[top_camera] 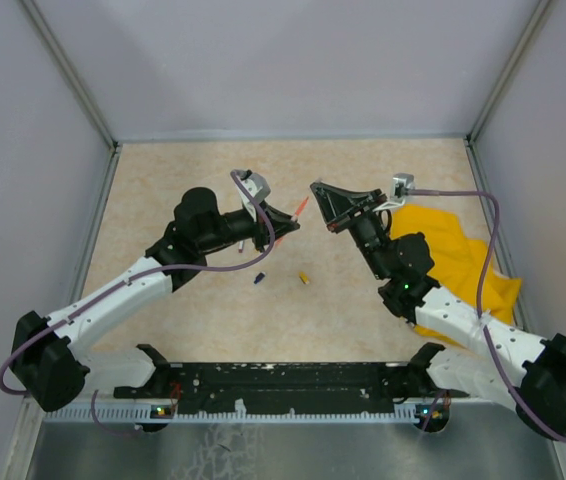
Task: Insert the pens into the pen caps
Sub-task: Insert the pen cap onto the pen.
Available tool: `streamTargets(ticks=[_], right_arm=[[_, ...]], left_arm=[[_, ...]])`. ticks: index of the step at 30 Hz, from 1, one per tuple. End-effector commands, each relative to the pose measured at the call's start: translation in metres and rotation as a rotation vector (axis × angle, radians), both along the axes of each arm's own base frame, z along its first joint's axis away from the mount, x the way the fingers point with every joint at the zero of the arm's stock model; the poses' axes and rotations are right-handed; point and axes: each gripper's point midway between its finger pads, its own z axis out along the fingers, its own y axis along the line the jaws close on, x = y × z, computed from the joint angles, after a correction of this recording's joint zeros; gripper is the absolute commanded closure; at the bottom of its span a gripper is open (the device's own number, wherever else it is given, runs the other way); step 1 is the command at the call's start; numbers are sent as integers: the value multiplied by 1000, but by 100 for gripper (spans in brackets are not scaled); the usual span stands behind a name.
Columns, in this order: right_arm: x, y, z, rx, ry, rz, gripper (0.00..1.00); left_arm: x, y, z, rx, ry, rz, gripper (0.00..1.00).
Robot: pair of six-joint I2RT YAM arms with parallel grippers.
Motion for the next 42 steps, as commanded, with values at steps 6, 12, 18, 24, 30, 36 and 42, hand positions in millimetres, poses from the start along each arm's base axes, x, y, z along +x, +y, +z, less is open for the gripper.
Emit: streamTargets(ticks=[6, 12, 18, 24, 30, 36, 42], right_arm=[[-2, -3, 10, 4, -43, -8, 100], [-2, 1, 4, -15, -36, 6, 100], [-2, 1, -1, -28, -26, 7, 100], [-2, 2, -5, -38, -16, 9, 100], [-1, 3, -9, -44, -9, 9, 100], [-1, 3, -13, -49, -1, 12, 100], [-2, 6, -17, -53, 9, 25, 100]], left_arm=[[0, 1, 16, -35, -44, 4, 100], [1, 2, 16, -34, -45, 8, 100], [1, 2, 17, -34, -48, 11, 100], [1, 2, 17, -35, -48, 11, 100], [1, 2, 17, -36, -49, 10, 100], [1, 3, 17, -36, -50, 11, 100], [1, 2, 17, -35, -49, 12, 100]])
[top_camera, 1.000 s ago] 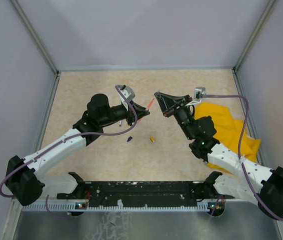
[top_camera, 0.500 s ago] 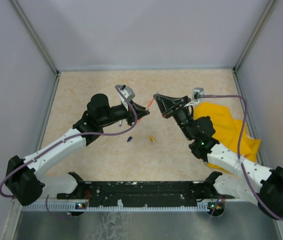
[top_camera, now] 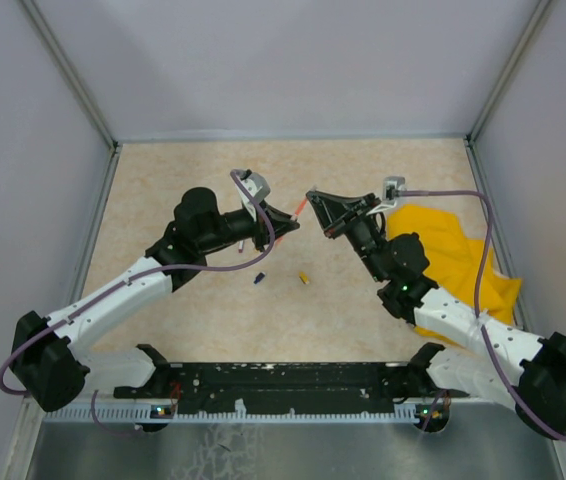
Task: Insert the pens into the pen caps
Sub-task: Insert the pen cap onto the pen.
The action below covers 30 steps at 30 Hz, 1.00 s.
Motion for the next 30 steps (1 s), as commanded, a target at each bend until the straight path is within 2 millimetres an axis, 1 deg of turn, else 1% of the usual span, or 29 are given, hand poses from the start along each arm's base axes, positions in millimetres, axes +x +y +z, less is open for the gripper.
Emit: streamTargets(ticks=[1, 7, 14, 17, 19, 25, 30], right_arm=[[-3, -1, 6, 15, -29, 6, 100], [-7, 4, -2, 17, -16, 45, 100], [-14, 15, -20, -8, 10, 115, 99], [-15, 17, -28, -13, 20, 132, 93], [-16, 16, -29, -10, 21, 130, 88], [-18, 5, -23, -7, 10, 93, 73], [-22, -3, -23, -11, 18, 77, 63]], left_arm=[[0, 2, 17, -34, -49, 4, 100], [1, 2, 16, -35, -48, 7, 100], [0, 2, 17, -35, -48, 7, 100], [1, 3, 17, -34, -50, 11, 100], [1, 3, 17, -34, -49, 13, 100], [2, 3, 16, -33, -48, 14, 100], [2, 2, 17, -34, -49, 14, 100]])
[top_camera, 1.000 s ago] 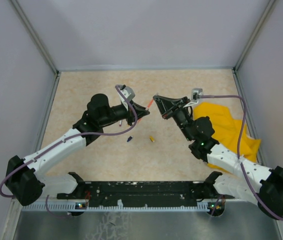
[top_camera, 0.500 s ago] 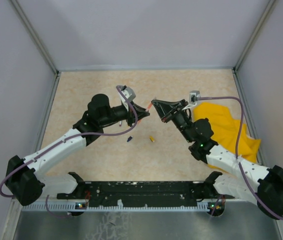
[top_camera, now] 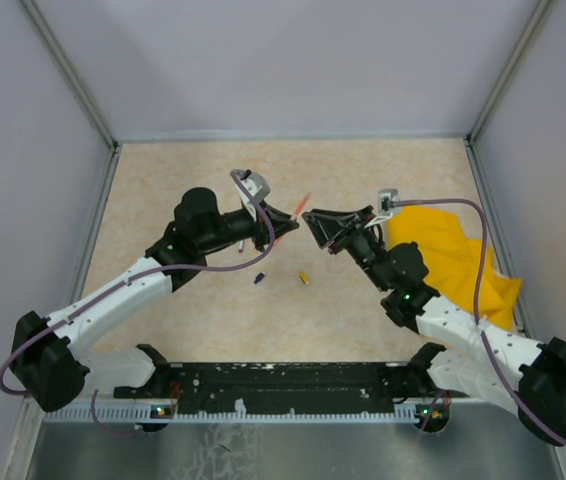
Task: Insert the pens into the pen caps
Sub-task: Insert the pen cap onto the pen, then press the pen cap onto the pen.
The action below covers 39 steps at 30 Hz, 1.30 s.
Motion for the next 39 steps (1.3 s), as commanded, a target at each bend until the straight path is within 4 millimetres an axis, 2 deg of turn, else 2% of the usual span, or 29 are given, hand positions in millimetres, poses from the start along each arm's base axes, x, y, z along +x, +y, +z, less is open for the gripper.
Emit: streamTargets(ticks=[1, 4, 8, 12, 15, 20, 31, 39], right_arm=[[-7, -12, 17, 24, -40, -27, 62], [-12, -21, 26, 41, -53, -44, 58], [-17, -37, 50, 67, -101, -96, 54], [-7, -55, 68, 55, -46, -202, 50], [-1, -59, 77, 43, -16, -239, 49], [8, -43, 85, -19, 49, -195, 48], [25, 7, 74, -110, 177, 37, 49], [28, 9, 66, -116, 191, 43, 64]], left_arm=[[1, 1, 18, -38, -54, 3, 100], [0, 1, 18, -39, -53, 2, 100], [0, 0, 18, -39, -50, -1, 100], [-1, 0, 18, -40, -48, -6, 100], [-1, 0, 18, -41, -45, -9, 100], [-2, -1, 18, -42, -43, -15, 100], [-3, -1, 19, -43, -45, -19, 100], [-2, 0, 18, -38, -47, -12, 100]])
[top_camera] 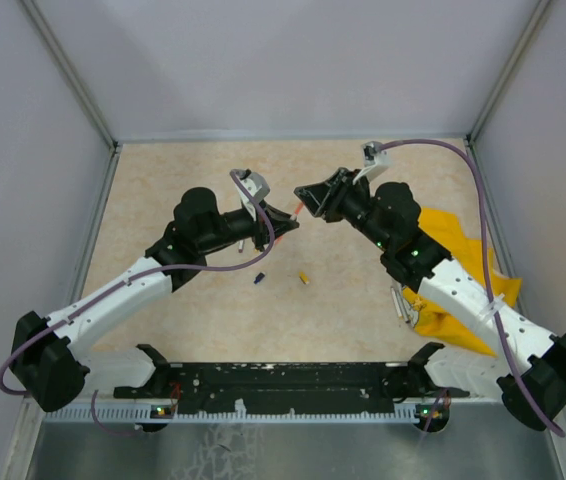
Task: Insert the pens into the pen caps
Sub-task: Press the pen cap onto the pen.
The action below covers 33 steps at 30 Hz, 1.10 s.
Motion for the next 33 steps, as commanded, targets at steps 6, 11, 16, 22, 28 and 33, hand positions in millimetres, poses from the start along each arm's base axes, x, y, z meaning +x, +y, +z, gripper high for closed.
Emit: streamTargets(ticks=[6, 11, 16, 22, 28, 33], right_arm=[[-3, -2, 29, 62, -65, 13, 77], [-3, -2, 24, 56, -64, 14, 88], [-2, -4, 14, 38, -66, 1, 98], [-9, -1, -7, 38, -33, 40, 100], [-22, 12, -31, 33, 25, 103, 100], [-38, 33, -58, -8, 69, 135, 100]], left_arm=[[-2, 0, 16, -34, -41, -14, 100], [-2, 0, 17, -35, -42, -13, 100], [0, 2, 17, -40, -31, 12, 100], [2, 3, 17, -45, -28, 27, 100], [2, 4, 18, -48, -31, 34, 100], [3, 5, 18, -49, -32, 38, 100]])
